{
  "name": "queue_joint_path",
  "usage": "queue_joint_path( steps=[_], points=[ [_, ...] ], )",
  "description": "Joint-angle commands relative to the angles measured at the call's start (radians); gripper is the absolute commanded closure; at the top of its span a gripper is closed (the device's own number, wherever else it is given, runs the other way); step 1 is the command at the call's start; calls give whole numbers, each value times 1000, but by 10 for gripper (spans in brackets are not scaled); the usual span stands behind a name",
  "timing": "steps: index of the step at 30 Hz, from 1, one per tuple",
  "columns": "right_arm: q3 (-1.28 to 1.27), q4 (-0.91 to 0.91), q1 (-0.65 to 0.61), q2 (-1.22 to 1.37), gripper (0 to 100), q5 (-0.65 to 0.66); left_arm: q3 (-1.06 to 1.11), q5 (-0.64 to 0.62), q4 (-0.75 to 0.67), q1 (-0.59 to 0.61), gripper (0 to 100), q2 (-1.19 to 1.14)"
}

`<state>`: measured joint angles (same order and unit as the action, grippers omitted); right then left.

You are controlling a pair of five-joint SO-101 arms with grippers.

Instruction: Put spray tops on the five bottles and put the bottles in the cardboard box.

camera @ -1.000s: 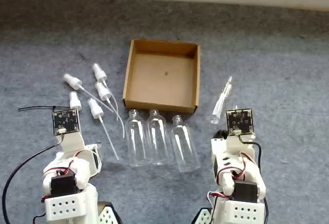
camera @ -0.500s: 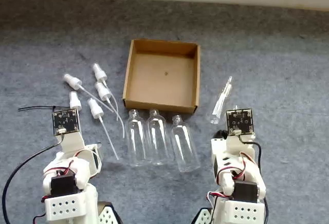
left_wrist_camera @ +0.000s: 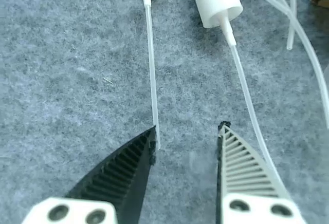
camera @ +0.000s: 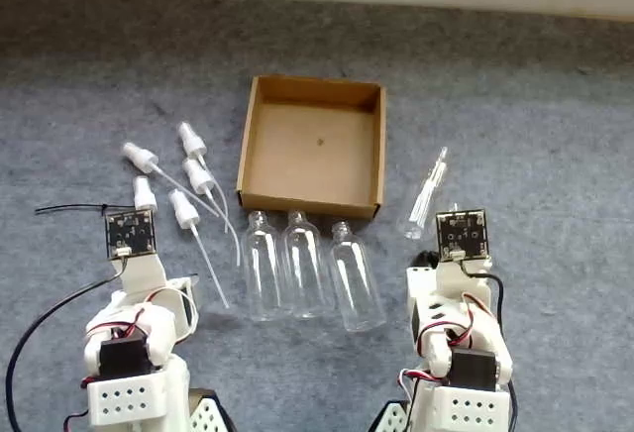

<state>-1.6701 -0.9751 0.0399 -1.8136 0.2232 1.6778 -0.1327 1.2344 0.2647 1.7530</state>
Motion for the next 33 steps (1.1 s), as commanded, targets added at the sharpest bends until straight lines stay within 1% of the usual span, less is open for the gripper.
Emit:
queue_joint_path(
  steps=[1, 10, 11, 13, 16, 18, 19, 20, 23, 26, 30, 33],
  points=[
    [-110, -7, -7, -5, 992, 6, 21, -8, 8, -21, 813, 8],
    [-110, 5, -7, -8, 992, 9, 21, 2, 0, -21, 812, 15],
    [-107, 16, -4, -8, 992, 9, 21, 26, -2, -16, 812, 15],
    [-102, 36, 21, -8, 992, 9, 21, 132, -2, -10, 813, 15],
    [-88, 61, 67, -8, 992, 18, 21, 385, -2, 65, 813, 15],
    [-15, 62, 61, 2, 992, 48, 21, 560, 0, 122, 813, 15],
    [24, 45, 61, 4, 991, 44, 21, 612, 5, 133, 814, 13],
    [62, 24, 61, 4, 991, 38, 21, 631, 6, 134, 814, 10],
    [186, -18, 61, 8, 988, 32, 21, 631, 6, 131, 814, 8],
    [314, -58, 61, 99, 948, 34, 21, 631, 6, 131, 814, 7],
    [518, -93, 61, 417, 892, 21, 21, 631, 6, 131, 815, 7],
    [720, -122, 59, 731, 868, -49, 21, 631, 6, 131, 815, 7]
  ],
)
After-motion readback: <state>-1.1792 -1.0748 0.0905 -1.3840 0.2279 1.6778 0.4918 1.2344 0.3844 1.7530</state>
